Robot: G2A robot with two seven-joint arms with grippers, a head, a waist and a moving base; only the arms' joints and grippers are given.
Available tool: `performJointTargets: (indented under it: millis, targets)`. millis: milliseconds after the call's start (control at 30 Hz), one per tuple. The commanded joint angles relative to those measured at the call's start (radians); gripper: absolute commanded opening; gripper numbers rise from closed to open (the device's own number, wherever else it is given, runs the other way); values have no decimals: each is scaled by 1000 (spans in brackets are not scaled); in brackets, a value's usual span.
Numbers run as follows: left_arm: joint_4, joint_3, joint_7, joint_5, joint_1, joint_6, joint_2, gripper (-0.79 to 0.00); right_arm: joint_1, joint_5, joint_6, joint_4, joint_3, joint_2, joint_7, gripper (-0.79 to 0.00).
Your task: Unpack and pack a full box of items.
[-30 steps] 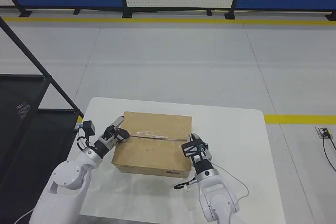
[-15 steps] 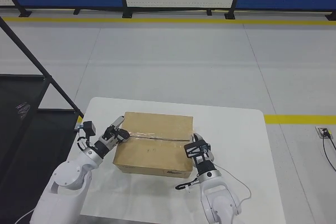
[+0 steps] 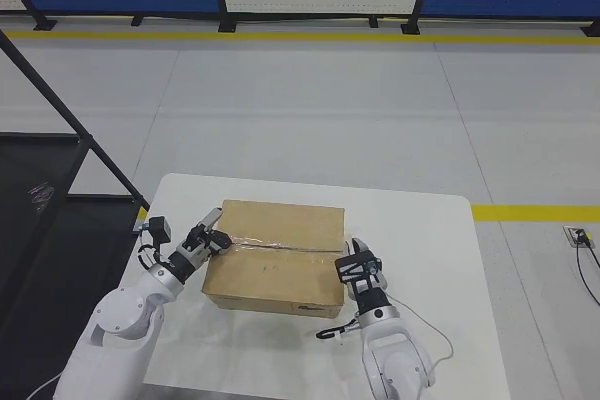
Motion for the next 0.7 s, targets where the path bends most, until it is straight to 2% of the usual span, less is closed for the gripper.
performJointTargets:
  millis: [0, 233, 433, 500, 667]
  targets:
    - [-1, 0, 0, 0, 0, 0, 0, 0, -4, 1, 2, -4, 2, 1, -2, -646]
    - [-2, 3, -2, 1, -1, 0, -1, 0, -16, 13, 11, -17, 12, 4, -2, -631]
    - [-4, 3, -5, 1, 0, 0, -1, 0, -33, 30, 23, -37, 25, 7, -8, -551]
    - [-6, 2, -5, 2, 1, 0, 0, 0, -38, 36, 25, -43, 28, 8, -13, -499]
    - [-7, 0, -8, 2, 3, 0, 0, 0, -52, 57, 46, -67, 39, 9, -21, -486]
